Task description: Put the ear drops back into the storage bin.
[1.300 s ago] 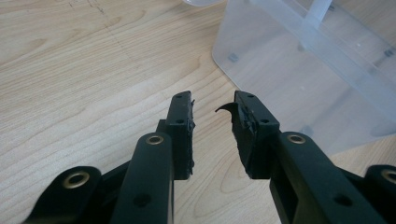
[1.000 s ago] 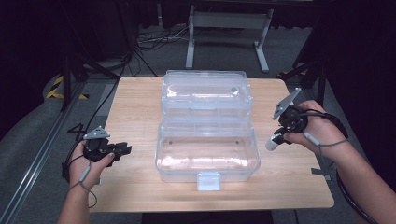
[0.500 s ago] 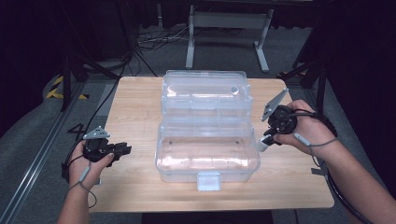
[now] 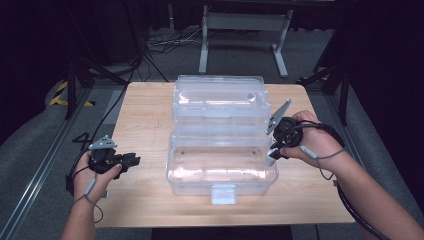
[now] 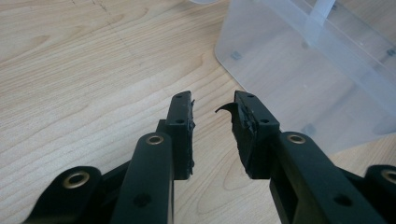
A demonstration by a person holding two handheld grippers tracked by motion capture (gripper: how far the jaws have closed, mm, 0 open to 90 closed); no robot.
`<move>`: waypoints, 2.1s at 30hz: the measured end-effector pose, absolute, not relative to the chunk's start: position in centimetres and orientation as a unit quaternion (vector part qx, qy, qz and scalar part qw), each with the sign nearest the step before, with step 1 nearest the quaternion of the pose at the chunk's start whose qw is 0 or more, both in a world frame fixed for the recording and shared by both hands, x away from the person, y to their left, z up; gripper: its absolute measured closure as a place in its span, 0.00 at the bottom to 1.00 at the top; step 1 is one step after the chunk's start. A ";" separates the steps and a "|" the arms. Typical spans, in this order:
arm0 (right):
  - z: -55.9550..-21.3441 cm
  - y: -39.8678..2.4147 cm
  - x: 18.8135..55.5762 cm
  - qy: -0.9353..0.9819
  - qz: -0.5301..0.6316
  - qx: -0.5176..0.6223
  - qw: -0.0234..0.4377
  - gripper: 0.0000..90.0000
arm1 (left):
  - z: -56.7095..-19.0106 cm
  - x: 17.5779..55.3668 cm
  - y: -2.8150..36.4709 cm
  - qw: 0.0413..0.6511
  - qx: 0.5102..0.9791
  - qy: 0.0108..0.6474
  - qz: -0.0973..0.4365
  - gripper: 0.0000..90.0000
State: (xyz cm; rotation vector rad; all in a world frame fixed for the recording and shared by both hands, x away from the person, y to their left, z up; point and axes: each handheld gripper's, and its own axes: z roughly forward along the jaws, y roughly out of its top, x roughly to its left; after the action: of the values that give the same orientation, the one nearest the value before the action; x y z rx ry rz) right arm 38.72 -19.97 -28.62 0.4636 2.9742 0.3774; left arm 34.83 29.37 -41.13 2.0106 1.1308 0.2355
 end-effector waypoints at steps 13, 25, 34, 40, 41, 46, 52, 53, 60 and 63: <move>-30.9 -18.7 38.9 0.984 0.110 0.137 0.040 0.79 | -41.2 34.8 29.3 0.399 0.797 0.445 0.091 0.77; -33.5 -17.3 39.0 0.989 0.087 0.121 0.025 0.79 | -41.2 34.8 29.2 0.397 0.797 0.446 0.091 0.77; -35.0 -16.6 38.9 0.990 0.076 0.115 0.015 0.79 | -41.3 34.9 29.3 0.398 0.797 0.446 0.090 0.76; -35.9 -16.5 39.0 0.992 0.068 0.108 0.011 0.79 | -41.3 34.9 29.3 0.399 0.796 0.446 0.089 0.76; -35.9 -16.5 39.0 0.992 0.068 0.108 0.011 0.79 | -41.3 34.9 29.3 0.399 0.796 0.446 0.089 0.76; -36.5 -16.3 38.9 0.992 0.057 0.110 0.006 0.79 | -41.4 34.9 29.3 0.397 0.797 0.446 0.089 0.76; -37.2 -16.3 39.1 0.993 0.052 0.105 0.003 0.79 | -41.4 34.9 29.3 0.398 0.797 0.446 0.088 0.76; -37.4 -16.3 39.1 0.993 0.052 0.106 0.004 0.79 | -41.4 34.9 29.3 0.397 0.797 0.446 0.088 0.76; -38.1 -16.4 39.2 0.993 0.042 0.111 0.000 0.79 | -41.5 35.0 29.2 0.396 0.799 0.445 0.086 0.76; -38.3 -16.5 39.3 0.993 0.042 0.115 -0.003 0.79 | -41.5 35.0 29.1 0.396 0.799 0.444 0.085 0.76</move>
State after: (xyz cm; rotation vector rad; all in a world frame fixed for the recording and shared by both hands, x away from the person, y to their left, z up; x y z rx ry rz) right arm 39.29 -16.48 -38.34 0.3613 3.1234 0.1317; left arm 35.00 29.14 -41.50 2.0252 1.1257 0.2160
